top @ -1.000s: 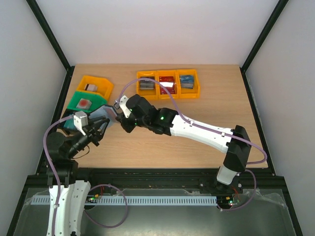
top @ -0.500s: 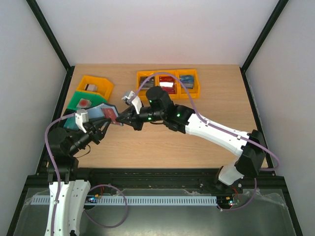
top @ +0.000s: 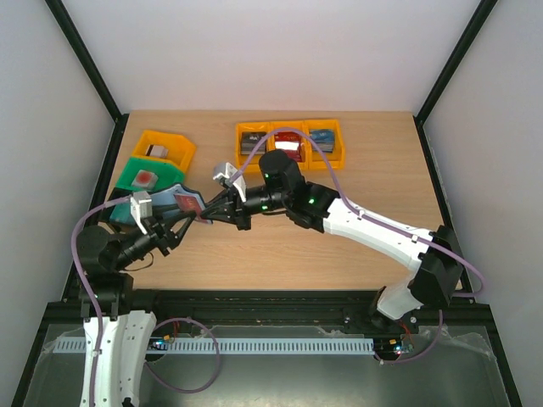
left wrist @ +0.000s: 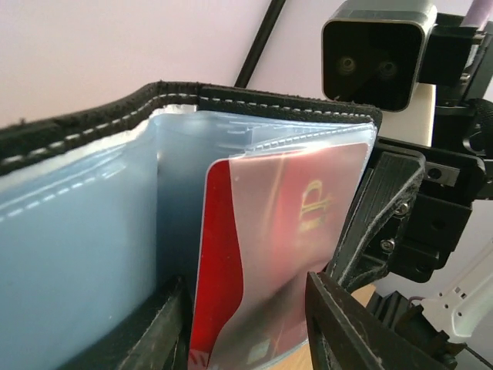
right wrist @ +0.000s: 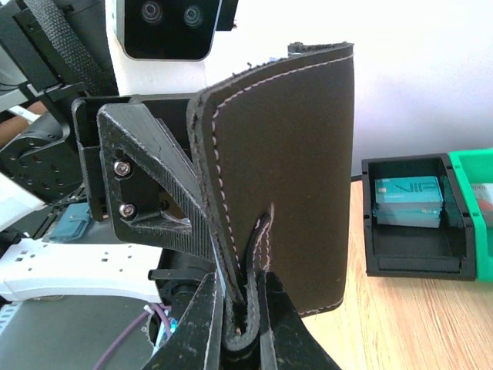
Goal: Take the credit cards out of the card holder
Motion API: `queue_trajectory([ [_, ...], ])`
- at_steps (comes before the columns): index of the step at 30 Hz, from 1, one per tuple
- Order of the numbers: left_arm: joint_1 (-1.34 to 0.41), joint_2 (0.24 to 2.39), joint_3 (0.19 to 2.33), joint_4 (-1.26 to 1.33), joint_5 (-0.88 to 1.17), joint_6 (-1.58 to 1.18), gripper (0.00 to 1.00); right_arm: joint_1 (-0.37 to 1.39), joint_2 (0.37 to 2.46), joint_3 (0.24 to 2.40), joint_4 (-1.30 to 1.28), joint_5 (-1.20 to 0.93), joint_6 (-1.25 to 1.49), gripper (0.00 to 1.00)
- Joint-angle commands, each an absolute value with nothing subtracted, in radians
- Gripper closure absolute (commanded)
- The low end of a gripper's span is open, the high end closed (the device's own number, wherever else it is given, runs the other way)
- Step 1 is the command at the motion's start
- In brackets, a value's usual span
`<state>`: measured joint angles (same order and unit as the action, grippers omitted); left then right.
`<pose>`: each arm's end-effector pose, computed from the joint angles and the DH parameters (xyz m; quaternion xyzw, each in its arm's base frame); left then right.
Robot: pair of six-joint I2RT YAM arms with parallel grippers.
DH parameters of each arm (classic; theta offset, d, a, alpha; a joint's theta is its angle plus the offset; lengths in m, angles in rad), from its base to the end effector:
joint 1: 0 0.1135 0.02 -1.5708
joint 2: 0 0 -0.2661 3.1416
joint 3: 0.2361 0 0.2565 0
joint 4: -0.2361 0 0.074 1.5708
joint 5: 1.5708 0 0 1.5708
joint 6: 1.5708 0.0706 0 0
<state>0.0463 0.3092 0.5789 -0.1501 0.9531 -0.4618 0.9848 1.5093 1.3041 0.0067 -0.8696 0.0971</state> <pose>0.1075 -0.0526 0.3325 0.1840 0.6570 -0.4350 0.5877 0.1637 0.3441 0.3634 -0.5423 0.5191 0.5753 0.3247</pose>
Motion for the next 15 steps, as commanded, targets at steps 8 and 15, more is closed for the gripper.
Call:
queue_trajectory([
  [8, 0.049, 0.319, 0.692, 0.000, 1.231, -0.501, 0.83, 0.978, 1.522, 1.373, -0.034, -0.964, -0.014, 0.98],
  [15, 0.049, 0.286, 0.703, -0.078, 1.214, -0.430, 0.98, 0.969, 1.499, 1.368, -0.056, -0.939, -0.037, 0.96],
])
